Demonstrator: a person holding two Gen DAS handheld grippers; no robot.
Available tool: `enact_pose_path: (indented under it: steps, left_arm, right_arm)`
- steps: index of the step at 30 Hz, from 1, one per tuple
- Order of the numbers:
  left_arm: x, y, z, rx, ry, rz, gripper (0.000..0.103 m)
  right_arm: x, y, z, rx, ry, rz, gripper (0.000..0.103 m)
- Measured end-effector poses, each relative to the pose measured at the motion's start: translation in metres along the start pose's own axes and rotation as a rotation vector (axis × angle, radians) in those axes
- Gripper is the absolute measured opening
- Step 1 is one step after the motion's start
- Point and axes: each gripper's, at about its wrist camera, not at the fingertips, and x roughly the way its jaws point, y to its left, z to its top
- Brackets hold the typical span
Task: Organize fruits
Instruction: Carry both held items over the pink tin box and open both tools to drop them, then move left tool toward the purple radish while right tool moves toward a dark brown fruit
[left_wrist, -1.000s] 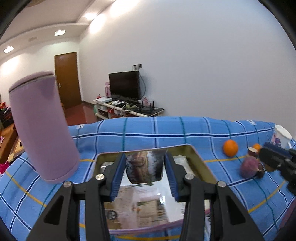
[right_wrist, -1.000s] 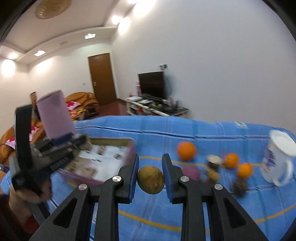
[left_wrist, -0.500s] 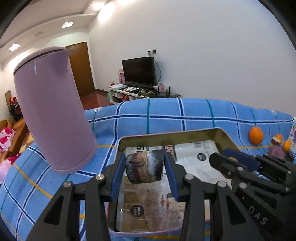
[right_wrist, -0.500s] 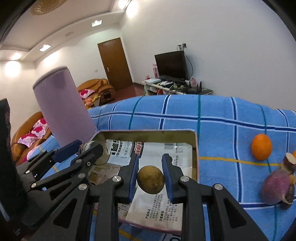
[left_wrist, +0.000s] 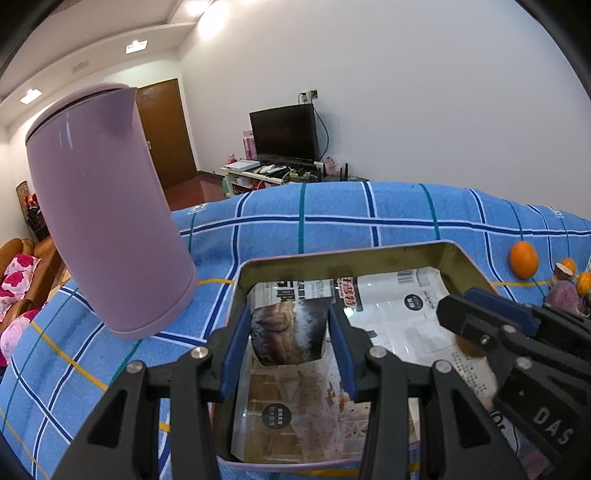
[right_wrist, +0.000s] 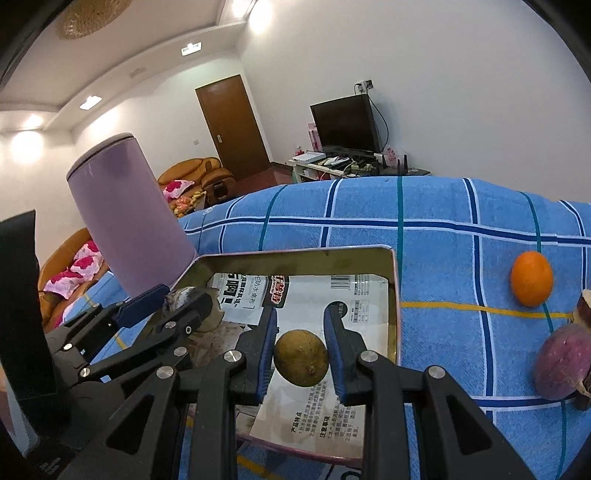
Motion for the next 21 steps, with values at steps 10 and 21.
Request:
enact_pose_path:
  steps: [10,21]
  left_arm:
    - [-0.013,-0.003,-0.001,0.002,-0.063,0.038,0.076]
    - [-0.043,0.049,0.006,-0.232,-0.233,0.191,0.103]
  right_arm:
    - [-0.034,0.002,-0.005,-0.006,-0.131,-0.059,0.07]
    - [-0.097,-0.034,-0.001,0.1,-0.352,-0.345,0.074]
